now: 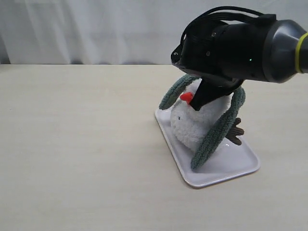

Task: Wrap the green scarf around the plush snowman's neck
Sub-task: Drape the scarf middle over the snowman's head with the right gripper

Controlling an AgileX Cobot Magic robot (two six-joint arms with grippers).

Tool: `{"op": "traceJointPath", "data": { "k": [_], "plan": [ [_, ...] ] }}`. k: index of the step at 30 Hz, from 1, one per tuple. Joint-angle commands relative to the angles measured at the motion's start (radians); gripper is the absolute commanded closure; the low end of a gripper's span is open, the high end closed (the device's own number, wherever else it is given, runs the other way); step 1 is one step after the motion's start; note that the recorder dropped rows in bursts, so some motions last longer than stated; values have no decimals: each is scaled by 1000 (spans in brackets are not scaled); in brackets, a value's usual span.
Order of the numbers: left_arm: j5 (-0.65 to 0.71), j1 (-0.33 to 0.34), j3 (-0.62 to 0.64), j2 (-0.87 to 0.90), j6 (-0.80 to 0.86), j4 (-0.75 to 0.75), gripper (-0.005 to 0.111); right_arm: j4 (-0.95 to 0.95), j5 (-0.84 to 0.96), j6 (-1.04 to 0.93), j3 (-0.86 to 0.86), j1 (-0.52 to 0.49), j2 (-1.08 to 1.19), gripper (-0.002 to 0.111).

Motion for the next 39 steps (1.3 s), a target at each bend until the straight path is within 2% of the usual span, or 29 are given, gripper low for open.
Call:
{"op": "traceJointPath", "data": {
  "k": [1, 8, 15, 19, 39],
  "plan": [
    [-31, -2, 2, -2, 0, -13, 107, 12, -1, 5, -37, -7, -29, 104],
    [-31, -2, 2, -2, 0, -13, 107, 139, 13, -7, -143, -7, -83, 104],
    [-31, -2, 2, -2, 0, -13, 107, 203, 7, -7, -148, -7, -76, 104],
    [-31, -2, 2, -2, 0, -13, 107, 260, -56, 0, -148, -7, -45, 104],
    [-31, -2, 2, -2, 0, -13, 107, 74, -65, 24, -159, -9, 25, 104]
  ]
}}
